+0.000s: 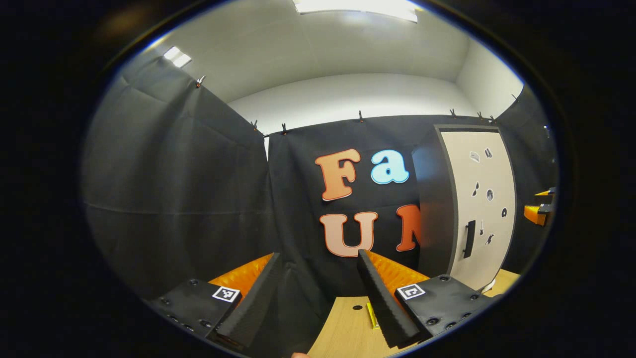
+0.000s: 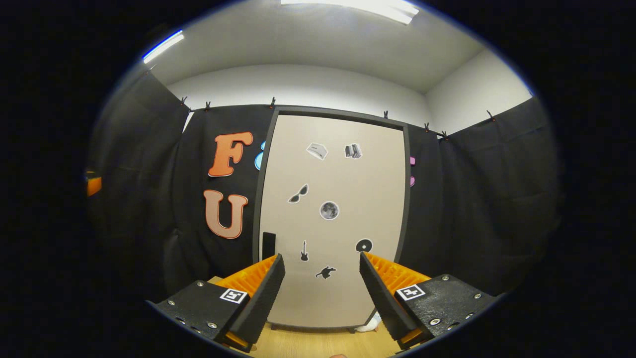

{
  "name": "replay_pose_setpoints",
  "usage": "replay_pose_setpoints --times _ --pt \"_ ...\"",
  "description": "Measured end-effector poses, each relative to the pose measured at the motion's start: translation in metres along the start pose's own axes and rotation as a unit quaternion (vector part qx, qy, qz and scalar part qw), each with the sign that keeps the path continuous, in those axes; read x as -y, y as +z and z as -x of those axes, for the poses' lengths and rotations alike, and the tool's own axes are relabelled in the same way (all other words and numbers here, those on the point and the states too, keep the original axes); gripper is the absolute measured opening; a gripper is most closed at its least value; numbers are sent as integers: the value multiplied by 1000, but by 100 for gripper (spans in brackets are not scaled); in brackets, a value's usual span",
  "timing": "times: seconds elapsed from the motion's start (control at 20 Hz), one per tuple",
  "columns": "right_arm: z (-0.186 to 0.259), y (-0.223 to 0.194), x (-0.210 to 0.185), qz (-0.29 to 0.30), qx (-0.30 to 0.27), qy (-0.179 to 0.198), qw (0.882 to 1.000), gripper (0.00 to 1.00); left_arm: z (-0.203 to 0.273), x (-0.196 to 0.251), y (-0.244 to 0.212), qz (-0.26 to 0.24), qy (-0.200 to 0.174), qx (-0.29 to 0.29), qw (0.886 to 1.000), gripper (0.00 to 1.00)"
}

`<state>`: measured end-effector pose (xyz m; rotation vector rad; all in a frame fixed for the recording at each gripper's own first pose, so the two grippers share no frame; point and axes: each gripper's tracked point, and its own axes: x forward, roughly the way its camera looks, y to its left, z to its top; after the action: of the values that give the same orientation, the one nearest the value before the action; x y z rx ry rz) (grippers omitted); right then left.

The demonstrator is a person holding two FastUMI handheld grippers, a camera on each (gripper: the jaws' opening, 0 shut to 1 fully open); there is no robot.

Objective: Open the cabinet door with the right hand, grasp the bottle in the cabinet with the left hand and place it on the coaster, then close the cabinet door with the right hand.

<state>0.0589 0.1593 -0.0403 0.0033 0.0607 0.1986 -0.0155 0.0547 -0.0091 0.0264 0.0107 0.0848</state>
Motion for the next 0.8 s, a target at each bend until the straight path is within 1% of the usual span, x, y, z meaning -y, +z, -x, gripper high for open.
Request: replay_pose_setpoints --times 0.15,0.45,0.6,0.75,0.8 --pt "-28 -12 -25 0 -9 13 1000 93 1 -15 -2 -1 15 -1 1000 99" --pt "-88 -33 -69 8 -20 25 999 93 4 -45 -7 -4 42 -4 999 99" --pt "-115 -47 -90 4 -32 36 999 92 6 -55 -11 -8 54 -8 998 99" --pt "-140 -62 -102 7 -41 32 999 91 9 -67 -13 -11 69 -9 998 99" --pt "-147 -68 -104 8 -45 30 999 89 10 -70 -14 -13 73 -10 997 99"
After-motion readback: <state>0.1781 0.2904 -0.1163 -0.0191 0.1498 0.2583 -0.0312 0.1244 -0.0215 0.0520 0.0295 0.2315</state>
